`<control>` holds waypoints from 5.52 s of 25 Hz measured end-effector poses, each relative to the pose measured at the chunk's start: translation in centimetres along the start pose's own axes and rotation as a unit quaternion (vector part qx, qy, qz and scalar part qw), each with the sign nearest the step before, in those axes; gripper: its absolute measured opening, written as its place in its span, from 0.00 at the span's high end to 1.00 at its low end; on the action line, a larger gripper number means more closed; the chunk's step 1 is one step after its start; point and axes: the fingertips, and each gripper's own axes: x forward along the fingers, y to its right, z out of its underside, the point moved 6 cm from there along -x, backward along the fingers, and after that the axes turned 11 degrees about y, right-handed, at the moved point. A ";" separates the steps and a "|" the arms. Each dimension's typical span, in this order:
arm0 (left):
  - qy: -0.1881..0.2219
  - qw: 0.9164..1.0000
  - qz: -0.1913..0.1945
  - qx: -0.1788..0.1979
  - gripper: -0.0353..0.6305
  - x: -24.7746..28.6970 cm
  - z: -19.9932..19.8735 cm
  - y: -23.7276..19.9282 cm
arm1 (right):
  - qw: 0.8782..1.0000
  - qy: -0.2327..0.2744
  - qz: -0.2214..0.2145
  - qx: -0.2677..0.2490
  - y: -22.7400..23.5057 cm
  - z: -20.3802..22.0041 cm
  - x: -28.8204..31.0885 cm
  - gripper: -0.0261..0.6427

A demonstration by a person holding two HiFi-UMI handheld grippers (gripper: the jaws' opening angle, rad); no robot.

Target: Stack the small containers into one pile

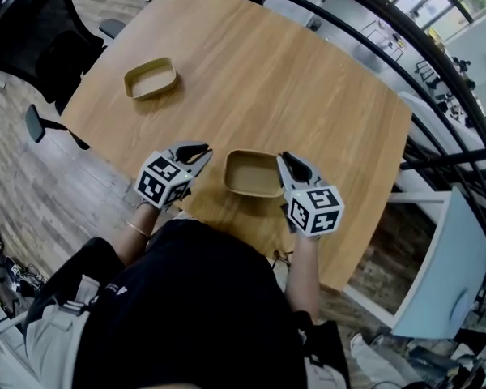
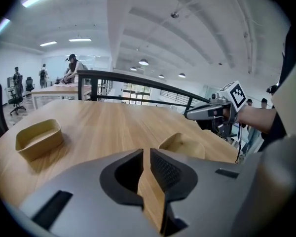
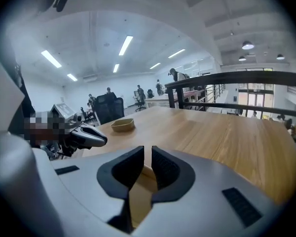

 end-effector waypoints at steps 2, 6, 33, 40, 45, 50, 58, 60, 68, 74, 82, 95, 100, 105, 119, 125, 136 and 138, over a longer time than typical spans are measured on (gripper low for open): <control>0.009 0.999 -0.026 -0.016 0.88 -1.3 0.2 -0.3 | 1.000 0.003 -0.021 -0.010 -0.6 -0.7 0.2 0.91; 0.017 0.996 -0.072 -0.042 0.88 -4.0 1.3 -0.3 | 0.995 0.039 -0.084 0.033 -2.4 -1.7 0.8 0.91; 0.094 0.974 -0.191 -0.079 0.88 -26.1 4.7 -7.4 | 0.965 0.049 -0.257 0.007 -25.1 -4.8 12.0 0.91; 0.110 0.967 -0.214 -0.089 0.88 -32.5 7.3 -10.9 | 0.961 0.034 -0.276 -0.007 -32.2 -4.0 15.9 0.91; 0.121 0.962 -0.224 -0.095 0.88 -36.6 9.3 -12.8 | 0.958 0.027 -0.287 -0.017 -37.2 -3.3 18.1 0.88; 0.125 0.960 -0.231 -0.102 0.88 -39.5 11.3 -14.2 | 0.958 0.023 -0.286 -0.021 -40.2 -2.6 19.4 0.72; 0.140 0.960 -0.213 -0.114 0.88 -40.8 12.2 -15.3 | 0.965 0.024 -0.260 -0.010 -41.8 -2.2 19.5 0.72; 0.144 0.962 -0.203 -0.112 0.88 -40.4 11.7 -15.1 | 0.969 0.016 -0.245 -0.012 -41.0 -1.8 19.0 0.72; 0.133 0.969 -0.178 -0.110 0.88 -38.5 11.4 -15.2 | 0.976 0.013 -0.216 -0.009 -38.9 -1.8 18.7 0.72; 0.129 0.971 -0.169 -0.112 0.88 -37.0 10.3 -16.3 | 0.979 0.018 -0.203 0.002 -37.1 -2.2 20.1 0.72; 0.109 0.979 -0.146 -0.090 0.88 -33.7 7.3 -20.6 | 0.984 0.040 -0.172 0.022 -33.8 -4.1 23.5 0.72; 0.084 0.991 -0.078 -0.065 0.86 -27.0 2.3 -26.6 | 0.992 0.065 -0.099 0.052 -27.6 -7.0 28.2 0.72; 0.074 0.993 -0.063 -0.065 0.85 -24.5 1.2 -28.4 | 0.993 0.059 -0.085 0.054 -25.9 -7.5 29.6 0.72; 0.060 0.995 -0.045 -0.061 0.83 -22.4 0.4 -29.1 | 0.994 0.058 -0.067 0.066 -23.9 -7.4 30.1 0.72; 0.013 0.999 -0.007 -0.037 0.78 -17.7 -1.7 -31.7 | 0.992 0.065 -0.025 0.104 -19.7 -7.2 31.4 0.72; -0.008 1.000 -0.002 -0.030 0.77 -16.2 -2.0 -32.4 | 0.993 0.054 -0.014 0.108 -17.9 -6.8 32.1 0.72; -0.028 0.999 0.004 -0.035 0.73 -14.8 -1.5 -34.5 | 0.993 0.027 0.001 0.118 -17.1 -6.0 33.8 0.72; -0.035 0.999 0.009 -0.038 0.72 -14.4 -1.7 -35.3 | 0.992 0.022 0.007 0.122 -16.9 -5.9 34.4 0.72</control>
